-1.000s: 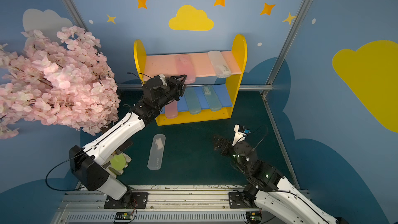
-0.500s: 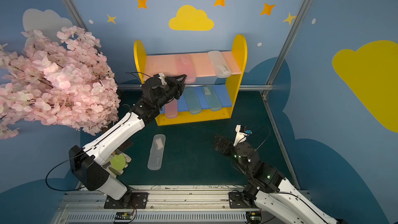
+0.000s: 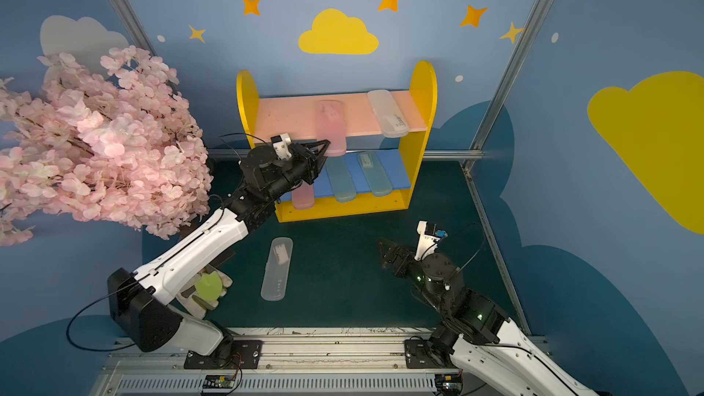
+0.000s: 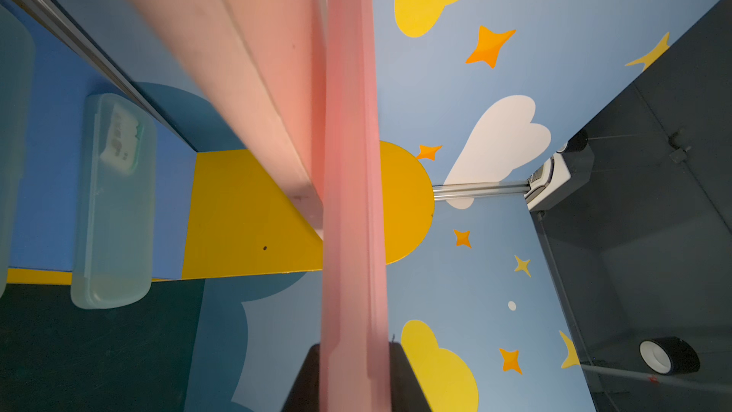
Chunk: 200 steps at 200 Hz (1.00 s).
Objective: Remove the pencil cases from the shelf
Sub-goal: Pick up the pencil case from the shelf.
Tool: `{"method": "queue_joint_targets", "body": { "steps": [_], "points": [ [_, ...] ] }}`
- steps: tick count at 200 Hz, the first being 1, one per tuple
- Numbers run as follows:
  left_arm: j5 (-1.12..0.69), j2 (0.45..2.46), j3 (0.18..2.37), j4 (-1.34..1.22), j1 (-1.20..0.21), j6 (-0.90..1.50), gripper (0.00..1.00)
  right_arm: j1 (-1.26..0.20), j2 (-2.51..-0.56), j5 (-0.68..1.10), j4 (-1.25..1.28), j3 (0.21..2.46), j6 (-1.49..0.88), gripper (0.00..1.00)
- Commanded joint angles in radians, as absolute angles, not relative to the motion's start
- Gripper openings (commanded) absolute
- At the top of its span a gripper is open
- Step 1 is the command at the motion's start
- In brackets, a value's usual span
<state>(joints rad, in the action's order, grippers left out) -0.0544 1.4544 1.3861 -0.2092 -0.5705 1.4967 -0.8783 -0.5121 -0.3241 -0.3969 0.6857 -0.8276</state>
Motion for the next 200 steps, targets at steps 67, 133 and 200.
{"method": "queue_joint_targets", "body": {
  "steps": [67,133,200],
  "points": [
    [-0.117,1.037,1.074,-0.201,-0.624,1.345,0.03,-0.872,-0.541,-0.076,-0.228,0.737,-0.765,0.96],
    [-0.093,0.797,0.820,-0.172,-0.730,1.364,0.03,-0.870,-0.623,0.106,-0.123,0.762,-0.833,0.95],
    [-0.056,0.710,0.648,-0.234,-0.807,1.419,0.03,-0.867,-0.732,0.174,-0.002,0.755,-0.965,0.90]
  ]
}}
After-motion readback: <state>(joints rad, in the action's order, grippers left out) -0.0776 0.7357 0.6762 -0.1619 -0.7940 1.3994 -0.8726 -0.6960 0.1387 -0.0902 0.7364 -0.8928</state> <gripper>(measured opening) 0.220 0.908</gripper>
